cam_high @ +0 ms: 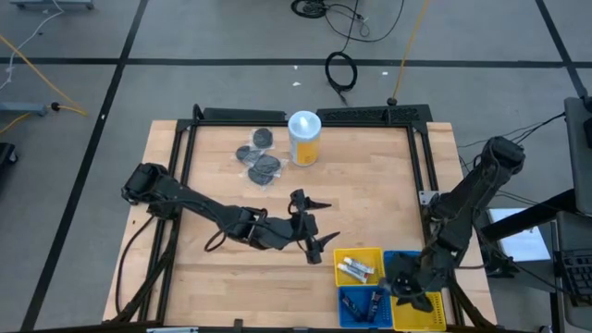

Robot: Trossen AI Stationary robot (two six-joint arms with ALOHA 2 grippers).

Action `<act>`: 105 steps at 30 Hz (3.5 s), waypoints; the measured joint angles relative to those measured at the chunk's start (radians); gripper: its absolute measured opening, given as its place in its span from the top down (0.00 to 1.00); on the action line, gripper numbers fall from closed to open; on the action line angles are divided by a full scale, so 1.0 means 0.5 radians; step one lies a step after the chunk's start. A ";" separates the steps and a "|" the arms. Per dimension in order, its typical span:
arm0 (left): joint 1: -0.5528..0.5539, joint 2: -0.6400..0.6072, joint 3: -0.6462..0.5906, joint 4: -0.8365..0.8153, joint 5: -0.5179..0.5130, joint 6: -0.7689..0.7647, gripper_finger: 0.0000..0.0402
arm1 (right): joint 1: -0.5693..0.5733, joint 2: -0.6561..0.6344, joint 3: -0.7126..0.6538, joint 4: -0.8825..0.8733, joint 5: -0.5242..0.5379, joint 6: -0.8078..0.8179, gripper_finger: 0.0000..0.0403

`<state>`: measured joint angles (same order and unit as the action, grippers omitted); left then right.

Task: Pick & Place Travel size toiletries
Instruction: Put the deodorant into the top blue basket, then put the hairbrush into the bottom yellow basket

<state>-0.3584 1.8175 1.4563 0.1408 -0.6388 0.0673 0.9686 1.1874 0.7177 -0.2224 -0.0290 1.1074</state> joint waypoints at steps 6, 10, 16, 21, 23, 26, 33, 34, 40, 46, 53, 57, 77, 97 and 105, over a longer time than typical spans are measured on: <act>0.000 0.000 0.000 -0.025 0.000 -0.005 0.15 | 0.091 0.021 0.000 -0.048 -0.003 0.156 0.56; 0.000 0.000 0.000 -0.024 0.002 -0.004 0.15 | 0.120 -0.033 0.001 -0.332 -0.003 0.300 0.56; 0.002 0.001 0.000 -0.024 0.001 -0.004 0.15 | 0.150 -0.166 0.001 -0.745 -0.007 0.522 0.56; 0.004 0.001 0.000 -0.032 0.001 0.002 0.15 | 0.149 -0.214 0.002 -1.023 -0.042 0.647 0.56; 0.007 0.001 0.000 -0.034 0.002 0.002 0.15 | 0.148 -0.213 0.002 -1.114 -0.067 0.691 0.56; 0.010 0.001 0.000 -0.039 0.001 0.003 0.15 | 0.148 -0.213 0.002 -1.161 -0.097 0.697 0.56; 0.010 0.002 0.000 -0.055 0.001 0.011 0.15 | 0.148 -0.213 0.002 -1.151 -0.101 0.692 0.50; 0.010 0.002 0.000 -0.058 0.001 0.011 0.15 | 0.148 -0.213 0.002 -1.151 -0.101 0.686 0.48; 0.013 0.002 0.000 -0.084 0.001 0.009 0.15 | 0.148 -0.213 0.002 -1.145 -0.093 0.639 0.43; 0.018 0.002 0.000 -0.084 0.001 0.010 0.15 | 0.148 -0.213 0.002 -1.137 -0.029 0.598 0.47; 0.028 -0.010 0.000 -0.185 -0.199 -0.035 0.15 | 0.145 -0.238 0.002 -1.013 0.039 0.505 0.49; 0.027 -0.087 -0.003 -0.491 -0.377 -0.216 0.15 | 0.142 -0.300 0.002 -0.887 0.145 0.370 0.50; 0.433 -0.158 -0.002 -2.163 -0.304 -1.457 0.15 | -0.267 -0.711 0.002 -0.409 0.949 -0.866 0.50; 0.914 0.405 -0.002 -2.160 0.201 -1.205 0.15 | -0.396 -0.725 0.002 -0.337 0.947 -1.149 0.50; 0.987 0.477 -0.001 -2.135 0.232 -1.192 0.15 | -0.396 -0.725 0.002 -0.340 0.947 -1.156 0.50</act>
<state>0.1354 2.0560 1.4559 -0.9268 -0.5229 -0.5289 0.7708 0.8249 0.7185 -0.3923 0.4446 0.5293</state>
